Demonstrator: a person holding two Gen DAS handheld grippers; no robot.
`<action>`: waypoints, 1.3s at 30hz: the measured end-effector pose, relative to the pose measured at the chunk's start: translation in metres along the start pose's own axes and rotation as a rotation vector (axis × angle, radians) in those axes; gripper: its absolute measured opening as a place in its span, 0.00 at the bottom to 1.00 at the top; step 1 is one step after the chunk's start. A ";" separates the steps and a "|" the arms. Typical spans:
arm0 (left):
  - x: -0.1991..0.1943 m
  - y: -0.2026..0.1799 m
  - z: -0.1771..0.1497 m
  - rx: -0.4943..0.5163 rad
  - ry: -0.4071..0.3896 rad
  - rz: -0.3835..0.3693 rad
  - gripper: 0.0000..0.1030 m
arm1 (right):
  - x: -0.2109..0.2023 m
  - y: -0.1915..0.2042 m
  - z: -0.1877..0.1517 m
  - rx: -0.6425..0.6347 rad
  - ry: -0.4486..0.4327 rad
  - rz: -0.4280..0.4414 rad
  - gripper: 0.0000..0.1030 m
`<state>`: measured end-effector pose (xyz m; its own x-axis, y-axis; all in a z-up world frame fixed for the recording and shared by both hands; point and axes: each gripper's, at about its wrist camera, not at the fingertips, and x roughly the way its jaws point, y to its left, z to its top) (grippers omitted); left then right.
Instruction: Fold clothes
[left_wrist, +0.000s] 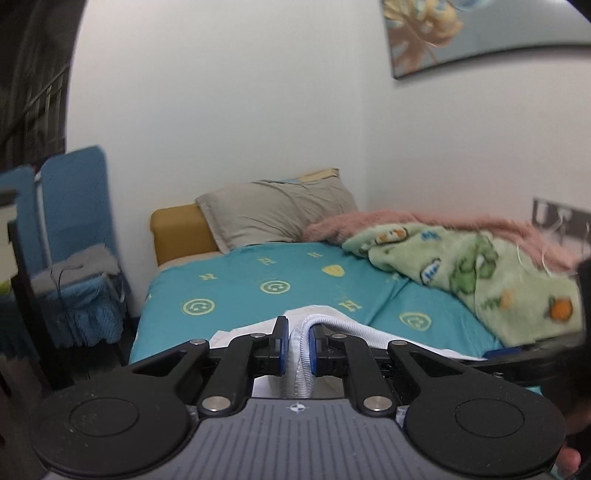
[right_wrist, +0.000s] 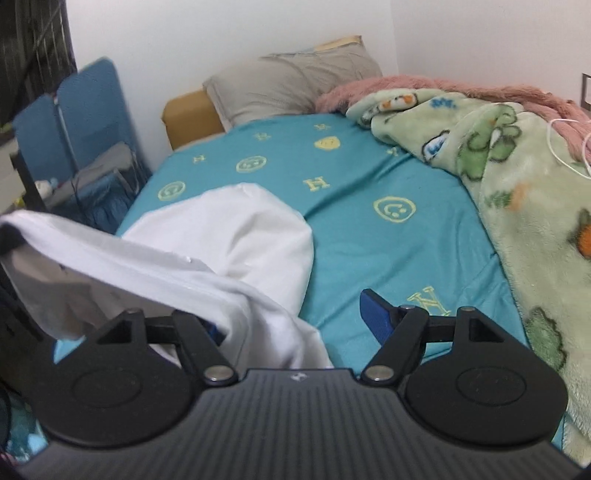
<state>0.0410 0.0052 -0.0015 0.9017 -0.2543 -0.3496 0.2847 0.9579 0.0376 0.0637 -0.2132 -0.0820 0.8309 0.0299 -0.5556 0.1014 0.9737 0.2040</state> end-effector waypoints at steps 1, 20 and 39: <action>0.001 0.004 0.000 -0.013 0.013 -0.004 0.12 | -0.006 -0.003 0.003 0.017 -0.026 0.004 0.71; 0.043 -0.027 -0.040 0.243 0.148 0.011 0.42 | -0.022 0.001 0.020 0.045 -0.163 0.149 0.71; 0.006 -0.064 -0.048 0.376 -0.052 0.271 0.58 | -0.023 -0.022 0.025 0.146 -0.241 -0.018 0.71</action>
<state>0.0128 -0.0513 -0.0515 0.9723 -0.0169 -0.2331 0.1258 0.8782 0.4614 0.0564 -0.2411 -0.0535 0.9324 -0.0589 -0.3566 0.1807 0.9304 0.3190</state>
